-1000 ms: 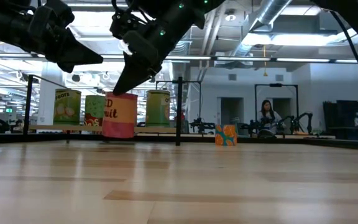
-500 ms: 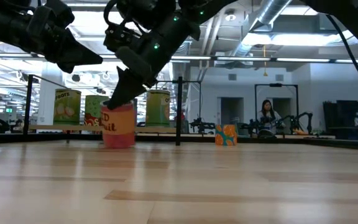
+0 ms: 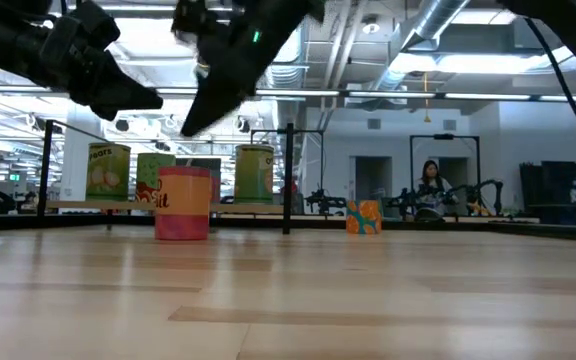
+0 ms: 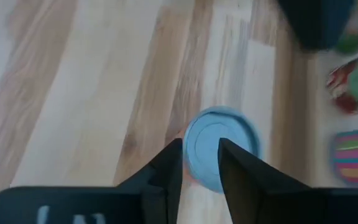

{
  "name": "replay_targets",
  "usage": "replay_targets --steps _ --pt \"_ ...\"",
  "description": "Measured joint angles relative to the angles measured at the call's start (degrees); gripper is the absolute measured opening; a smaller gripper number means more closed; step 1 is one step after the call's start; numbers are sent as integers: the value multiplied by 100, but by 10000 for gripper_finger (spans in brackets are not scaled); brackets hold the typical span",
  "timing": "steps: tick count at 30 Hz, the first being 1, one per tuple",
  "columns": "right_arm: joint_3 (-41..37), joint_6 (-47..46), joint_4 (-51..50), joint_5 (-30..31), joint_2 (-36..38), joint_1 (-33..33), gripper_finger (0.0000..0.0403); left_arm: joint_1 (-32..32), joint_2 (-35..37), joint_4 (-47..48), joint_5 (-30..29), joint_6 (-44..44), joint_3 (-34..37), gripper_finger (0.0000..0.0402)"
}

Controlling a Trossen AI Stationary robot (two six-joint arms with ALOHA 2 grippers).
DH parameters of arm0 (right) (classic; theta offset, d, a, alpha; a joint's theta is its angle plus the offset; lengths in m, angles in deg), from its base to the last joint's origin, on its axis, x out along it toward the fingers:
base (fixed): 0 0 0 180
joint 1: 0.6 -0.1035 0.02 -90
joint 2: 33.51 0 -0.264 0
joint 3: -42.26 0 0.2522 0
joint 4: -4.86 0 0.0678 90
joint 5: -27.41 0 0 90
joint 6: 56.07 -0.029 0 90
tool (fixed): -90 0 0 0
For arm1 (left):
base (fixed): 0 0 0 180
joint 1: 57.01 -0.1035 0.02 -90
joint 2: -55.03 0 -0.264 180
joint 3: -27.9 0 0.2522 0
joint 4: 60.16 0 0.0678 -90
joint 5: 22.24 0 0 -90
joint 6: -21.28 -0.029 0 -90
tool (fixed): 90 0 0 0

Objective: Pick and place cans onto a shelf
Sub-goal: Put the canned mixed fruits on the shelf

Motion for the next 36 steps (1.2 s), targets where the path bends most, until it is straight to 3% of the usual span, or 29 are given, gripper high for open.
replay_targets --steps 4,7,10,17,25,31,36 --pt "-11 521 -792 61 452 -168 66 0 0 70 108 -28 0 0" --pt "-568 634 -260 -664 803 -68 14 1 0 58 208 -94 0 0" --pt "-1539 654 1050 -1115 1046 67 15 2 -2 87 328 -48 0 0" --pt "-3844 562 3920 -1220 1822 142 9 2 -256 126 426 62 -4 0" --pt "-6092 -116 6569 -1196 2652 388 7 9 -1249 175 583 115 -294 0" --pt "-6971 -389 6998 -1185 3157 338 12 104 -2239 369 643 21 -1045 29" --pt "-7309 -330 6873 -1182 3606 75 9 265 -2996 1470 645 -15 -1987 71"
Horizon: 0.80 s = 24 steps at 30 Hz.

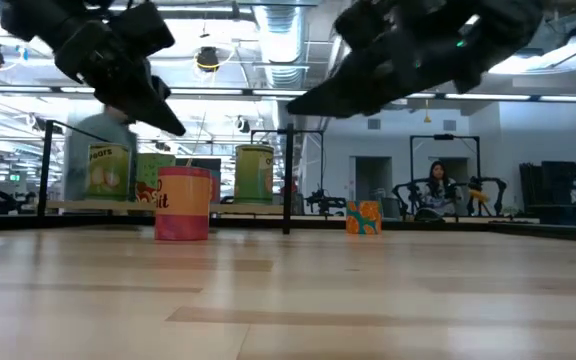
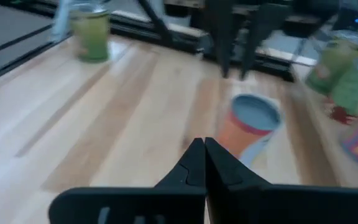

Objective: Pick and place cans onto a shelf
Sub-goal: Put the canned mixed fruits on the shelf

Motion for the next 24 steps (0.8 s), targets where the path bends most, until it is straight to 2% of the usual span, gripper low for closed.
replay_targets --steps 5,13,18,21,24 --pt "-214 11 -126 186 322 -259 10 189 -775 995 -334 238 -788 106" --pt "-314 8 -120 597 430 -632 10 332 -1832 1597 -849 258 -1361 137" --pt "-317 6 -90 791 423 -699 11 330 -2181 1893 -1486 234 -1449 139" --pt "-314 9 -65 802 423 -681 12 326 -2258 1881 -1562 191 -1458 133" --pt "-314 37 -57 809 423 -626 11 326 -2247 1863 -1516 182 -1458 105"
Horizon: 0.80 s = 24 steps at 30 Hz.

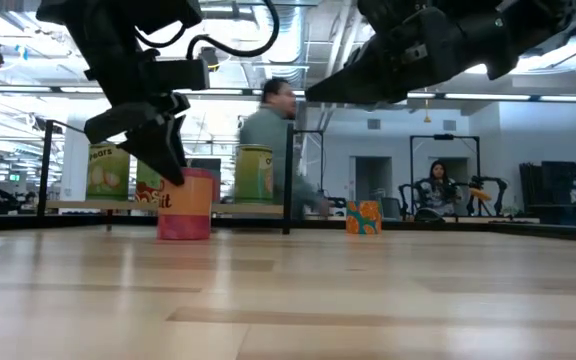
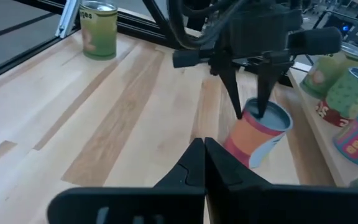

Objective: Pick and place cans onto a shelf
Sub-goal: Put the canned mixed fruits on the shelf

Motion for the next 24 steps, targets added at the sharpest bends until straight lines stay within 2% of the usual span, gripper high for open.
replay_targets --steps 6,9,13,16,20,24 --pt "0 7 -44 -2 -2 78 12 -4 106 -17 58 -21 0 12" --pt "0 13 -48 -3 -2 78 12 -84 318 329 143 -22 -122 7" --pt "0 -26 -65 -16 -3 51 12 -389 817 1305 -35 140 -755 2" --pt "0 -123 -64 -46 -4 49 12 -877 1150 1929 -45 383 -1342 1" --pt "0 -179 -62 -48 -5 49 12 -1922 1342 2590 -83 470 -2125 1" --pt "0 -179 -42 -50 -7 21 12 -3029 1251 2740 53 37 -2707 0"
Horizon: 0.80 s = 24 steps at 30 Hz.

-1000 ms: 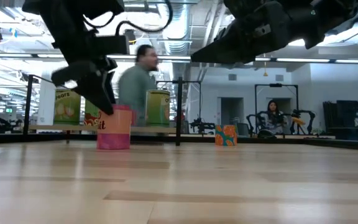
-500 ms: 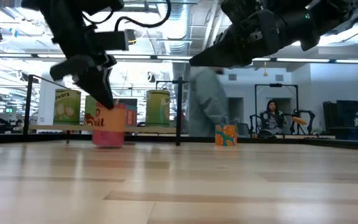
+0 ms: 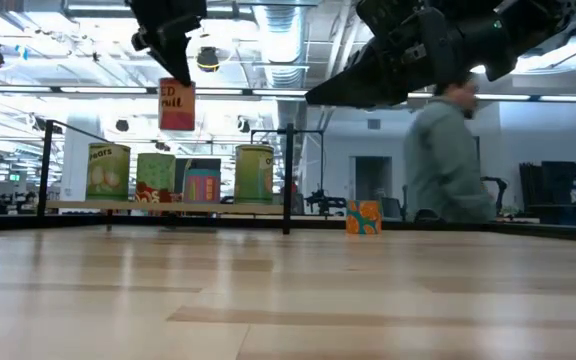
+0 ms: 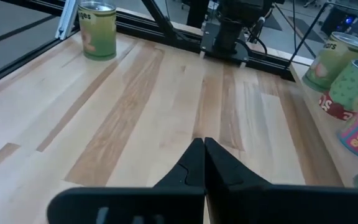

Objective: Pick and place cans onto a shelf
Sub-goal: Put the canned mixed fruits on the shelf

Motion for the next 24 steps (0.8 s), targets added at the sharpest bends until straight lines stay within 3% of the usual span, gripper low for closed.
replay_targets --steps 5,8,16,24 --pt "0 1 -9 -13 0 -6 12 -1425 -219 -206 539 -329 -111 0" --pt "0 42 -7 -11 0 -2 12 -1984 -306 -449 812 -385 187 0" --pt "0 136 -13 -11 0 -2 12 -2657 -320 -1902 1692 -403 1189 0" --pt "2 151 4 -9 0 -2 12 -2831 -328 -2145 1750 -313 1457 0"
